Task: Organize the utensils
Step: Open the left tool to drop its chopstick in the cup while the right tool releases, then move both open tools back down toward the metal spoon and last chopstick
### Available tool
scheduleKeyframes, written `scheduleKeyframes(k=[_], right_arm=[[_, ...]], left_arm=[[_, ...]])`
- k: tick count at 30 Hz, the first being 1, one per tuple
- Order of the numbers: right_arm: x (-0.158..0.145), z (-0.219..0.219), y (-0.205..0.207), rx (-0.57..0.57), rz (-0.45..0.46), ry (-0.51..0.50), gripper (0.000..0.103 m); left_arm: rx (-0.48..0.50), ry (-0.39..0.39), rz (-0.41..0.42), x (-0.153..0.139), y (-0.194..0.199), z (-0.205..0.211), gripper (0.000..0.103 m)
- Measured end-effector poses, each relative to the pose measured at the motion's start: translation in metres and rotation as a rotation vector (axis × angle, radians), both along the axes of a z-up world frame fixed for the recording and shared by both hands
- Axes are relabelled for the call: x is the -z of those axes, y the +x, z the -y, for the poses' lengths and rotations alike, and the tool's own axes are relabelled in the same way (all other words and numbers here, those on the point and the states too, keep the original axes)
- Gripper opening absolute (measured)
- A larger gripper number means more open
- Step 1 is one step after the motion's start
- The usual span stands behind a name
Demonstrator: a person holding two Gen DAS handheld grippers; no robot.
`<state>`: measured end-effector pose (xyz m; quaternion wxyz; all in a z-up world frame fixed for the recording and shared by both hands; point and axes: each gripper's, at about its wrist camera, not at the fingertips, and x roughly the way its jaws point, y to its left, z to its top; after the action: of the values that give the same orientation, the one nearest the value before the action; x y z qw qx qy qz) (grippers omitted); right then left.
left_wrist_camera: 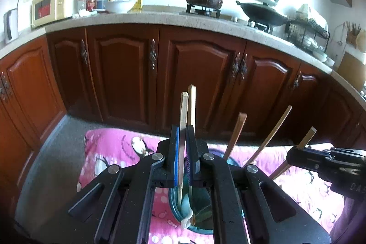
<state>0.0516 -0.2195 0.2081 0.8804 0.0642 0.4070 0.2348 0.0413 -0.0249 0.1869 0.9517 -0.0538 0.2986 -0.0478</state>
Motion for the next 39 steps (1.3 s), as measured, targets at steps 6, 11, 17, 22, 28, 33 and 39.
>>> scheduleKeyframes(k=[6,11,17,22,28,33,39], right_arm=[[0.002,0.007,0.002,-0.002,-0.026,0.009,0.011],[0.001,0.014,-0.003,0.002,-0.035,0.021,0.033],[0.002,0.021,-0.010,0.008,-0.048,0.022,0.033],[0.002,0.023,-0.015,0.015,-0.049,0.017,0.033],[-0.002,0.022,-0.021,0.025,-0.036,0.004,0.037],[-0.005,0.023,-0.029,0.028,-0.025,-0.001,0.037],[-0.006,0.026,-0.042,0.037,-0.010,-0.017,0.039]], left_arm=[[0.003,-0.030,-0.026,0.002,-0.001,-0.002,0.004],[-0.003,-0.069,-0.039,-0.002,-0.004,-0.007,0.011],[-0.010,-0.084,-0.043,-0.005,-0.012,-0.011,0.022],[-0.016,-0.085,-0.054,-0.004,-0.016,-0.012,0.029],[-0.021,-0.071,-0.047,-0.008,-0.023,-0.012,0.039],[-0.026,-0.049,-0.043,-0.011,-0.032,-0.011,0.044],[-0.036,-0.025,-0.046,-0.012,-0.049,-0.011,0.046]])
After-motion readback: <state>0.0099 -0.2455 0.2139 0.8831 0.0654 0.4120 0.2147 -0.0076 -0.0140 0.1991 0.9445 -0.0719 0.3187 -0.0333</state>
